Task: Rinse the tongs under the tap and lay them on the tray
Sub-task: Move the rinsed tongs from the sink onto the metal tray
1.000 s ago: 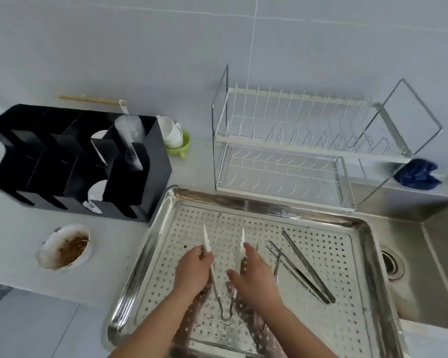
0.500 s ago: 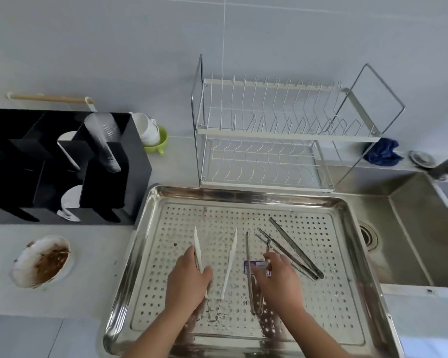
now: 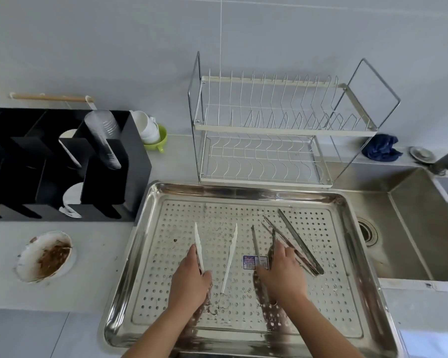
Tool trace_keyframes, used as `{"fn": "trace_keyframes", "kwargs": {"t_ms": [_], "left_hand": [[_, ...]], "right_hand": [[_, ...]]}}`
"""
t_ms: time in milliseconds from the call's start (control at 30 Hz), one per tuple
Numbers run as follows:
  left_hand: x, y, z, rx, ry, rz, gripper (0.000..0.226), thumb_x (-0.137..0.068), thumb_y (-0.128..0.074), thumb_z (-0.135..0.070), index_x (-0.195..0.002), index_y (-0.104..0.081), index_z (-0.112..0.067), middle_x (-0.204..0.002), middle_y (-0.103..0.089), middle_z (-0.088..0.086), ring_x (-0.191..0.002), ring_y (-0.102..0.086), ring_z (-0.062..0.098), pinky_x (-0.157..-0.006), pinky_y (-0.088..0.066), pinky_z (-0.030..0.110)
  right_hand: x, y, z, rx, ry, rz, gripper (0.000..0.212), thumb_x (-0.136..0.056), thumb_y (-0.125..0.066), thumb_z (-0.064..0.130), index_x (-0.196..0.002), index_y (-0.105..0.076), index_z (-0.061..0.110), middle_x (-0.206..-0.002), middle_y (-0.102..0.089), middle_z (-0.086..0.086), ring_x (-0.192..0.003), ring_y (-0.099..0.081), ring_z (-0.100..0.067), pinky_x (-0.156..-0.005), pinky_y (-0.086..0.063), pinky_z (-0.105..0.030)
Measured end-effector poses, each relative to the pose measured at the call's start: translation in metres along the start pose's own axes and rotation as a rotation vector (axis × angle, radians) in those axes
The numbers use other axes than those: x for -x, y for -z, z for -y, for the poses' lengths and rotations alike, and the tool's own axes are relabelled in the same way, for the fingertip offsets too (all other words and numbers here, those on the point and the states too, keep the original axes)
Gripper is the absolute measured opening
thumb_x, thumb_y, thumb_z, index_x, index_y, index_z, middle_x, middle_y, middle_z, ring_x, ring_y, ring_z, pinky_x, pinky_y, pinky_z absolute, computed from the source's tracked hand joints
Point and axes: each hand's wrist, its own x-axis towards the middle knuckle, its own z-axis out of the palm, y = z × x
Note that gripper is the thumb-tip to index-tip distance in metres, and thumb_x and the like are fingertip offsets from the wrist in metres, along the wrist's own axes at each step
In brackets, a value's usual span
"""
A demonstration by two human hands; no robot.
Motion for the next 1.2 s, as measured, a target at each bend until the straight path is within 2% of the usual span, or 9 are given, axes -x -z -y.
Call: {"fn": "trace_keyframes", "kwargs": {"t_ms": [167, 333, 433, 567, 733, 833, 967, 1067, 1200], "left_hand": [[0.000, -0.001, 0.002, -0.006, -0.012, 0.001, 0.075, -0.093, -0.066, -0.025, -0.156, -0.025, -0.022, -0.114, -0.063, 0.002, -0.083, -0.068, 0.016, -0.068, -0.062, 0.028], [-0.002, -0.001, 0.003, 0.012, -0.017, 0.014, 0.074, -0.093, -0.067, -0.023, -0.155, -0.026, -0.022, -0.111, -0.066, 0.002, -0.083, -0.070, 0.017, -0.071, -0.062, 0.032], [-0.001, -0.001, 0.004, 0.014, -0.018, 0.005, 0.076, -0.093, -0.068, -0.023, -0.156, -0.026, -0.021, -0.109, -0.068, 0.003, -0.080, -0.069, 0.015, -0.067, -0.060, 0.026], [0.000, 0.001, 0.002, 0.034, -0.025, 0.019, 0.077, -0.093, -0.068, -0.022, -0.156, -0.025, -0.021, -0.106, -0.069, 0.002, -0.075, -0.067, 0.012, -0.055, -0.053, 0.018], [0.000, 0.002, 0.002, 0.036, -0.023, 0.026, 0.075, -0.092, -0.068, -0.022, -0.155, -0.027, -0.020, -0.105, -0.069, 0.002, -0.075, -0.069, 0.014, -0.057, -0.056, 0.021], [0.000, 0.002, 0.003, 0.041, -0.027, 0.031, 0.074, -0.092, -0.069, -0.022, -0.154, -0.029, -0.020, -0.100, -0.068, -0.001, -0.075, -0.069, 0.014, -0.061, -0.059, 0.024], [0.001, 0.003, 0.003, 0.048, -0.033, 0.037, 0.073, -0.092, -0.068, -0.022, -0.154, -0.029, -0.020, -0.099, -0.069, -0.002, -0.072, -0.069, 0.012, -0.056, -0.055, 0.020], [0.001, 0.003, 0.003, 0.033, -0.038, 0.025, 0.073, -0.092, -0.068, -0.021, -0.154, -0.029, -0.019, -0.099, -0.069, -0.002, -0.068, -0.069, 0.013, -0.055, -0.056, 0.021], [-0.001, 0.001, 0.002, 0.034, -0.034, 0.024, 0.071, -0.092, -0.068, -0.021, -0.153, -0.031, -0.019, -0.101, -0.069, -0.003, -0.071, -0.068, 0.011, -0.057, -0.057, 0.021]], "right_hand": [[0.012, -0.016, 0.007, -0.038, 0.033, 0.022, 0.080, -0.089, -0.065, 0.046, -0.152, -0.025, 0.018, -0.142, -0.041, -0.008, -0.090, -0.059, -0.017, -0.066, -0.046, -0.021], [0.016, -0.021, 0.011, -0.045, 0.022, -0.008, 0.088, -0.088, -0.066, 0.057, -0.154, -0.023, 0.018, -0.141, -0.043, -0.006, -0.087, -0.055, -0.014, -0.065, -0.042, -0.020], [0.013, -0.023, 0.012, -0.045, 0.024, 0.001, 0.092, -0.086, -0.067, 0.060, -0.155, -0.022, 0.019, -0.141, -0.044, -0.006, -0.098, -0.064, -0.019, -0.067, -0.045, -0.022], [0.000, -0.014, 0.010, -0.067, -0.008, -0.014, 0.091, -0.086, -0.069, 0.059, -0.154, -0.027, 0.018, -0.146, -0.044, -0.009, -0.109, -0.064, -0.022, -0.077, -0.052, -0.027], [0.004, -0.016, 0.011, 0.010, 0.056, 0.036, 0.081, -0.087, -0.066, 0.053, -0.151, -0.029, 0.020, -0.135, -0.047, -0.006, -0.085, -0.058, -0.016, -0.065, -0.048, -0.024], [0.005, -0.019, 0.011, 0.010, 0.072, 0.086, 0.079, -0.081, -0.070, 0.047, -0.147, -0.034, 0.021, -0.122, -0.051, -0.004, -0.084, -0.059, -0.015, -0.061, -0.047, -0.021], [-0.023, 0.017, 0.001, 0.003, -0.015, 0.069, 0.058, -0.077, -0.076, 0.039, -0.124, -0.049, 0.018, -0.104, -0.055, -0.001, -0.076, -0.058, -0.009, -0.056, -0.051, -0.019], [-0.019, 0.023, 0.000, 0.034, -0.032, 0.071, 0.043, -0.075, -0.072, 0.042, -0.104, -0.046, 0.023, -0.101, -0.053, 0.000, -0.070, -0.052, -0.007, -0.057, -0.052, -0.020], [0.004, -0.001, 0.005, 0.011, 0.027, 0.105, 0.055, -0.075, -0.069, 0.042, -0.121, -0.046, 0.021, -0.106, -0.053, 0.000, -0.074, -0.055, -0.013, -0.050, -0.037, -0.017]]}}
